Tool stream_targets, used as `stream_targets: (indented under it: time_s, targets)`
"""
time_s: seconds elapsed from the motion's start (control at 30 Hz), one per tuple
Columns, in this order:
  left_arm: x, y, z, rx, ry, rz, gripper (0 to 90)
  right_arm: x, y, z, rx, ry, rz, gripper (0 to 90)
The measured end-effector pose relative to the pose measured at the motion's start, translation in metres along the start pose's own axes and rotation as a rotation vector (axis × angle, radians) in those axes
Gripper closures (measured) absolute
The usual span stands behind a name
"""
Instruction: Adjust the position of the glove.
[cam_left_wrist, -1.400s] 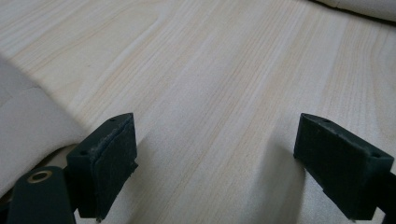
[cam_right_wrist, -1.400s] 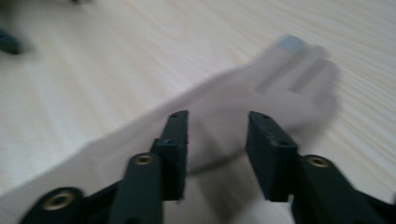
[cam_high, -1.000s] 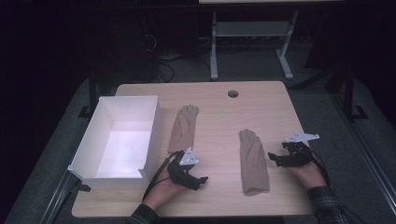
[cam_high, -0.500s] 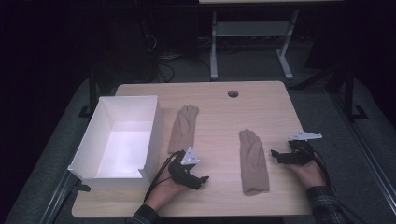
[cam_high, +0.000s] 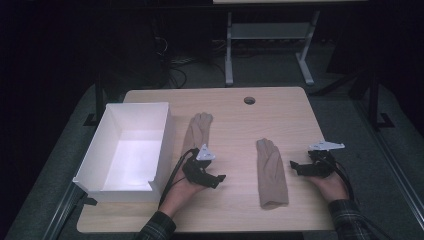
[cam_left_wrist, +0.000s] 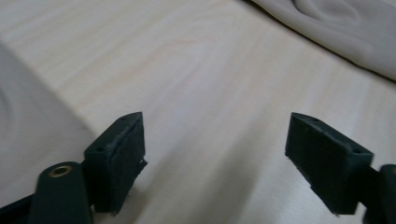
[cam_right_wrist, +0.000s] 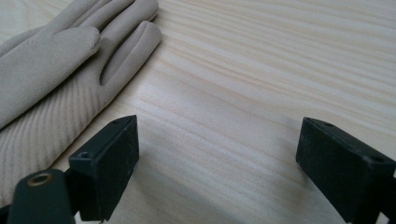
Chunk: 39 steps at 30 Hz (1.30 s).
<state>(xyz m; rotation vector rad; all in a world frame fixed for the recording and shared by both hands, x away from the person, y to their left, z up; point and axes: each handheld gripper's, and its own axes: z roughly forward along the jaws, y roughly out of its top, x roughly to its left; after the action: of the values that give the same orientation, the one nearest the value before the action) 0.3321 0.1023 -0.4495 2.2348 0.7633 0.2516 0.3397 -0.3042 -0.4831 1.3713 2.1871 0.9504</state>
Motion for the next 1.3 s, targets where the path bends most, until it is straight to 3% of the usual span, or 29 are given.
stream_targets:
  time_s: [0.23,0.3,0.53,0.7,0.77,0.93,1.07,1.3]
  targets:
    - [0.02,0.012,-0.001,-0.02,0.096,-0.041,43.6,0.0,0.0,0.0,0.001,0.002,-0.002,13.0]
    - [0.025,0.014,-0.001,-0.033,0.132,-0.051,57.0,0.0,0.0,0.0,0.0,0.004,-0.005,13.1]
    - [0.047,0.023,0.002,-0.039,0.201,-0.138,88.8,0.0,0.0,0.0,0.0,0.007,-0.008,13.2]
    - [0.057,0.028,0.009,-0.013,0.265,-0.145,89.6,0.0,0.0,0.0,-0.001,0.008,-0.009,13.2]
    - [0.062,0.028,0.012,0.0,0.273,-0.151,89.6,0.0,0.0,0.0,-0.001,0.008,-0.01,13.2]
    - [0.07,0.025,0.022,0.018,0.262,-0.172,89.6,0.0,0.0,0.0,-0.001,0.009,-0.01,13.3]
    - [0.072,0.02,0.032,0.069,0.254,-0.173,89.7,0.0,0.0,0.0,-0.001,0.009,-0.01,13.3]
    - [0.071,0.018,0.032,0.053,0.222,-0.176,89.9,0.0,0.0,0.0,-0.001,0.009,-0.01,13.3]
